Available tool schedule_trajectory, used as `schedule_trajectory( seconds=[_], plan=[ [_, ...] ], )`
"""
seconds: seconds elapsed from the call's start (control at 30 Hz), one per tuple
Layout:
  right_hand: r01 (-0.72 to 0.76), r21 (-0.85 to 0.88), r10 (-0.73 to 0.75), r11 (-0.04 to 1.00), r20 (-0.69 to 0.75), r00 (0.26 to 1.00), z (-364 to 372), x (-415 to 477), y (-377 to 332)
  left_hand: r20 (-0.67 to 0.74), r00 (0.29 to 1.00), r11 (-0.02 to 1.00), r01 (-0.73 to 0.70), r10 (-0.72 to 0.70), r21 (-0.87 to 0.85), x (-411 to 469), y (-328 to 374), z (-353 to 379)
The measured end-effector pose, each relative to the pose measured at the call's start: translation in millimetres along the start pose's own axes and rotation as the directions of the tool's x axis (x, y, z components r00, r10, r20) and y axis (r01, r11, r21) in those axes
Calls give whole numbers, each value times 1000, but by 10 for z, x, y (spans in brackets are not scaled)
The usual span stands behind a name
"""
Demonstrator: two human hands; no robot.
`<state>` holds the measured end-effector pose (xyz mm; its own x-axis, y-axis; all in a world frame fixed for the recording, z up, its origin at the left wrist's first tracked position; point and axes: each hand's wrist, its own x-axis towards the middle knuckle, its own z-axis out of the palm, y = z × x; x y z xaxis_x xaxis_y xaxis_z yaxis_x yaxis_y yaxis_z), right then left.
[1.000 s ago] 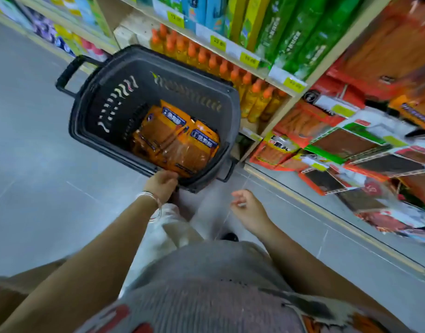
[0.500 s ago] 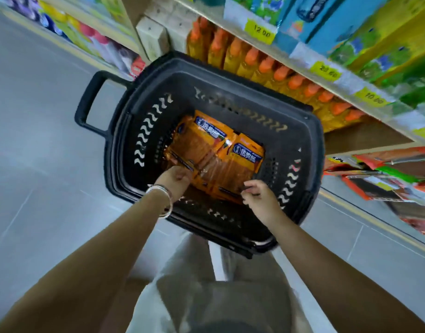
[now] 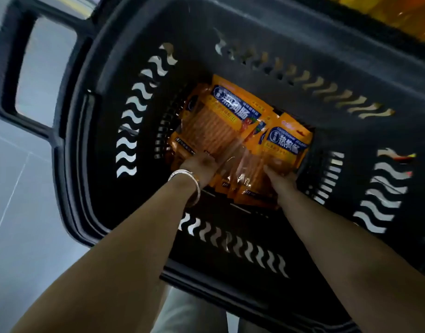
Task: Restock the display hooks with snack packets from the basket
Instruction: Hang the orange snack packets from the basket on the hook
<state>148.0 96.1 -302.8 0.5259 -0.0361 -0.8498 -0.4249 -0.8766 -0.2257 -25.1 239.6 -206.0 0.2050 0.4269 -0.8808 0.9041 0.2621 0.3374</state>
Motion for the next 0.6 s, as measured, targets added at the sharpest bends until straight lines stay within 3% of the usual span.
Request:
schedule_trajectory(
  seconds=[0.1,0.2,0.27,0.33,0.47,0.6],
  plan=[
    [-130,71,133,989,-48,990,58,32,77,-19,1000,1000,21,-21,-14,14,-14,-41],
    [-165,101,179,981,-140,974,25,-34,134,-38,999,997,30,-32,-65,-15,-20,-47],
    [-125,85,138,988,-168,976,-28,-114,167,-36,999,996,31,-34,-82,-36,-30,-44],
    [5,99,8,995,-134,991,-69,-241,204,-34,999,995,33,-36,-96,-54,-27,-26],
    [56,318,-66,946,19,998,-150,-625,194,11,1000,992,19,-18,-125,-50,-25,-14],
    [-80,413,-102,907,399,911,-236,-933,-5,75,997,960,-9,31,-278,-78,-50,-11]
  ],
)
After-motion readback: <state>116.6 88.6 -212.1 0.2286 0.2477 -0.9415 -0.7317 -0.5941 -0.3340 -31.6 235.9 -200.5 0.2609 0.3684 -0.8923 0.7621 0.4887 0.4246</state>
